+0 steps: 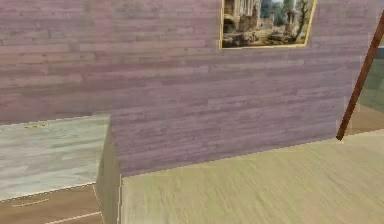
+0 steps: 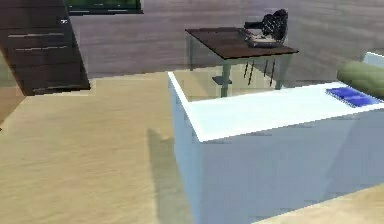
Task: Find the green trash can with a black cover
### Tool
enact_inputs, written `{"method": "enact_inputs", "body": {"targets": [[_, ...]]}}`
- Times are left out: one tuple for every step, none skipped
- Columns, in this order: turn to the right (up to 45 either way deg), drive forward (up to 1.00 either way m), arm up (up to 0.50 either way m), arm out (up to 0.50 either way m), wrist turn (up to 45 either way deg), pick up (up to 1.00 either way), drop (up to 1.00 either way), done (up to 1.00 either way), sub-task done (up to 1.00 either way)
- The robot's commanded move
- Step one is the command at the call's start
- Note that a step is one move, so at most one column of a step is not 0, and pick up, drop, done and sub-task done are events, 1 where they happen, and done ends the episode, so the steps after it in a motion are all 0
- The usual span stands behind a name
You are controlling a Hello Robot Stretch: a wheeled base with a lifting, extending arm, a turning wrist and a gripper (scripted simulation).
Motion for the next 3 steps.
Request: {"method": "enact_inputs", "body": {"targets": [[0.0,0.05,0.00,0.00,0.0,0.00,0.00,0.00,0.00],[27.0,0.00,0.00,0.00,0.0,0.00,0.00,0.00,0.00],[0.0,0.45,0.00,0.00,0.0,0.00,0.00,0.00,0.00]]}}
